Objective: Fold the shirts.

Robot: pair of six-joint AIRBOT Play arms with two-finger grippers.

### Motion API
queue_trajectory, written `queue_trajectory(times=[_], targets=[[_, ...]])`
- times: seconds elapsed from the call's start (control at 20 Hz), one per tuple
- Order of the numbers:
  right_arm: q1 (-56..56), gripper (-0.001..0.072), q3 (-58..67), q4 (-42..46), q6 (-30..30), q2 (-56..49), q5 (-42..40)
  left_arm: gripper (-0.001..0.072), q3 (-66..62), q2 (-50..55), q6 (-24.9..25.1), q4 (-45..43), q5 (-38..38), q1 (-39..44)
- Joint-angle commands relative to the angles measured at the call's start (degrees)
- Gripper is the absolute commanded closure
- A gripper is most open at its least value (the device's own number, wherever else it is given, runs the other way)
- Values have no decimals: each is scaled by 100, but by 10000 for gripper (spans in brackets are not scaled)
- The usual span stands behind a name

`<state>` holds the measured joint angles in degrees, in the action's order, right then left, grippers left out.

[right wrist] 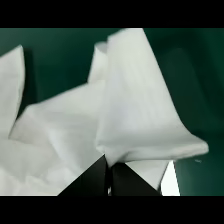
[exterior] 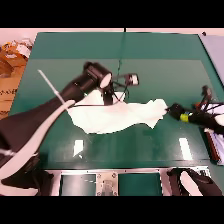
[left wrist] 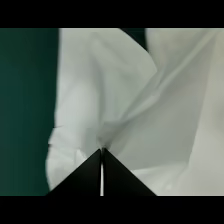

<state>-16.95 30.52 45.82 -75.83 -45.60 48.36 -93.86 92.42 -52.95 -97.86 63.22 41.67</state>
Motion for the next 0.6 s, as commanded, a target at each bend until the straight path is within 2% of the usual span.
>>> queue_trajectory(times=[0.0,0.2,0.45,0.55], targets=[[2,697,1355,-39,-2,46,273,681,-498,-673,-1038,-1110,-304,-4],[2,697,3261,-33,-2,442,332,681,-1143,-1373,-2140,-2033,-431,-2],[2,697,5318,35,0,835,332,681,-1878,-2481,-2988,-2177,-981,-2],[2,697,5836,31,0,901,313,681,-2068,-2931,-3108,-2173,-1185,-2]])
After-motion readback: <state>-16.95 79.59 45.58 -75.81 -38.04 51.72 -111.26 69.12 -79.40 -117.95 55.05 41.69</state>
